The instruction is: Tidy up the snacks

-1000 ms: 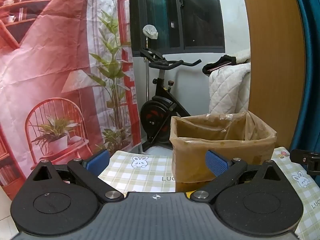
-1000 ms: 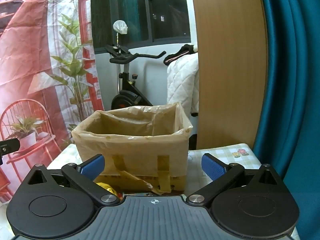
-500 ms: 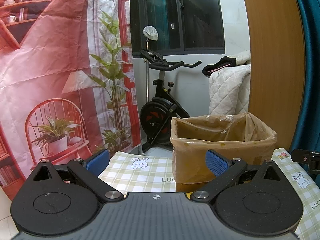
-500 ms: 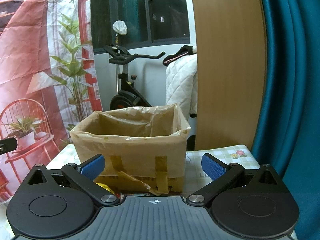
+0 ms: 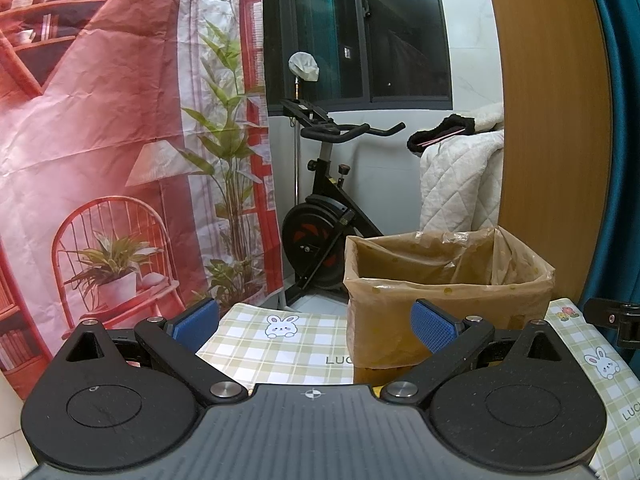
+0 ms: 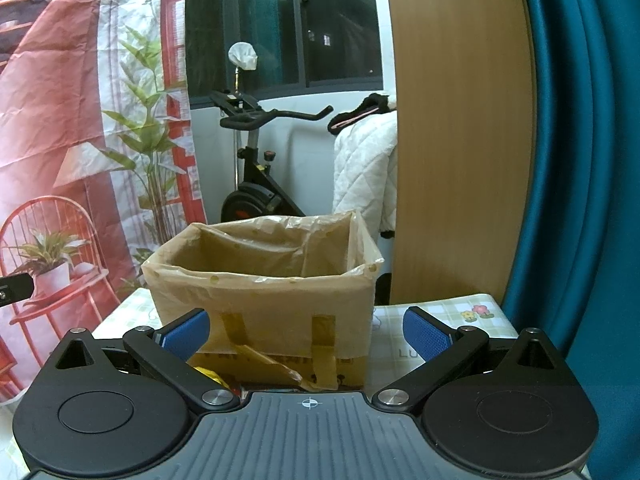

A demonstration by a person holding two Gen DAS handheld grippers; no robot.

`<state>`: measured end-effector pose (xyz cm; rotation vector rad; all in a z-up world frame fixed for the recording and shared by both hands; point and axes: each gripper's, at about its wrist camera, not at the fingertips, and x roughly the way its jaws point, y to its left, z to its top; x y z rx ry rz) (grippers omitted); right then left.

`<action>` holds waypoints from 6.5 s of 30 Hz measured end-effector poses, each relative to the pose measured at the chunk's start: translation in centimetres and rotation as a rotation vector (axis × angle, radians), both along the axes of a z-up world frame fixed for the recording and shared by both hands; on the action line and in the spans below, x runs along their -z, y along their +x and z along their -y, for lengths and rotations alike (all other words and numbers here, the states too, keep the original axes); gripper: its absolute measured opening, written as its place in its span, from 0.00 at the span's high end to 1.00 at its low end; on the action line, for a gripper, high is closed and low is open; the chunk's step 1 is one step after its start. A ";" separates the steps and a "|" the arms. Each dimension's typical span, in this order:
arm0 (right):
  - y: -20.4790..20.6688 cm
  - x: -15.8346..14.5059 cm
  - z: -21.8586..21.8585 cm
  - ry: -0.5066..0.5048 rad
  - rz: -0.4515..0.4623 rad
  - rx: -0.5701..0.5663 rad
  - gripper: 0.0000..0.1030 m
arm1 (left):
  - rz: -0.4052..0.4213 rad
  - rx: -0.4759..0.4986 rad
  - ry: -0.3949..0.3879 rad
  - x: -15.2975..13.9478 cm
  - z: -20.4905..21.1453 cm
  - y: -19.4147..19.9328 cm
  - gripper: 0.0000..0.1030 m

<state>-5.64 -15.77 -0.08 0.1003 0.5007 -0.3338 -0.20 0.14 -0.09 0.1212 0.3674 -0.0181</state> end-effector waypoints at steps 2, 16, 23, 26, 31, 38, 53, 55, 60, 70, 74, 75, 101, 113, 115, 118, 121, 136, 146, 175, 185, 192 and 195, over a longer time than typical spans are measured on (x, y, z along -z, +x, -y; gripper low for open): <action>0.0 0.0 0.0 0.000 0.001 0.000 0.00 | 0.000 -0.001 -0.002 0.0 -0.1 0.0 0.00; 0.0 -0.1 -0.1 -0.005 -0.001 -0.005 0.01 | -0.002 -0.005 -0.004 -0.1 0.0 0.0 0.00; 0.0 -0.2 -0.1 -0.005 0.000 -0.005 0.01 | -0.002 -0.005 -0.003 -0.1 0.0 0.0 0.00; 0.0 -0.2 -0.2 -0.005 -0.002 -0.006 0.00 | -0.003 -0.005 -0.005 -0.1 0.0 0.0 0.00; -0.1 -0.2 -0.6 -0.008 -0.003 -0.012 0.01 | -0.003 -0.005 -0.005 -0.1 0.0 0.0 0.00; -0.1 -0.1 -0.7 -0.009 -0.004 -0.014 0.01 | -0.008 -0.009 -0.015 0.1 0.0 0.1 0.00; 0.6 1.4 -0.5 0.008 -0.014 -0.027 0.00 | -0.065 0.066 -0.208 2.3 -1.8 1.6 0.00; 0.7 1.9 -0.4 0.007 -0.005 -0.038 0.00 | -0.083 0.064 -0.254 3.0 -2.7 2.2 0.00; 1.0 3.6 0.0 -0.007 0.015 -0.043 0.00 | -0.099 0.022 -0.201 5.0 -3.3 3.2 0.00; 1.5 10.4 1.5 -0.070 -0.080 -0.071 0.00 | -0.120 0.038 -0.132 8.8 -4.3 4.0 0.11; 1.8 12.9 2.1 -0.032 -0.093 -0.107 0.00 | -0.148 0.055 -0.128 10.2 -4.8 4.7 0.12; 1.8 13.4 2.3 -0.028 -0.097 -0.113 0.00 | -0.151 0.061 -0.133 10.4 -4.9 4.8 0.14; 2.9 17.3 4.6 0.074 -0.201 -0.091 0.01 | -0.339 0.488 -0.113 19.0 -5.1 9.4 0.16; 3.8 17.3 4.1 0.055 -0.226 -0.100 0.01 | -0.447 0.605 -0.077 22.2 -3.6 11.0 0.07; 3.9 17.4 4.0 0.053 -0.234 -0.101 0.01 | -0.454 0.593 -0.120 22.5 -3.8 11.4 0.07; 4.0 17.6 3.8 0.043 -0.245 -0.107 0.01 | -0.471 0.570 -0.162 22.9 -4.1 11.8 0.07; 4.1 17.8 3.8 0.037 -0.265 -0.107 0.01 | -0.488 0.542 -0.177 23.1 -4.1 11.6 0.10; 4.2 18.7 4.1 0.012 -0.294 -0.121 0.01 | -0.423 0.383 -0.271 21.8 -5.5 6.5 0.14; 5.4 18.6 6.8 0.065 -0.290 -0.123 0.01 | -0.323 0.320 -0.311 19.4 -5.7 4.6 0.14; 1.8 18.6 7.3 0.133 -0.235 -0.073 0.30 | -0.131 0.228 -0.304 14.6 -5.8 2.2 0.14; -0.4 11.1 8.6 0.075 -0.052 0.011 0.31 | -0.041 0.261 -0.317 11.6 -5.2 3.2 0.14; 1.5 4.1 9.4 0.019 0.123 -0.005 0.31 | 0.051 0.311 -0.300 8.4 -3.2 5.4 0.14; 4.1 1.9 9.7 0.013 0.162 -0.052 0.31 | 0.087 0.332 -0.295 6.8 -1.8 7.3 0.14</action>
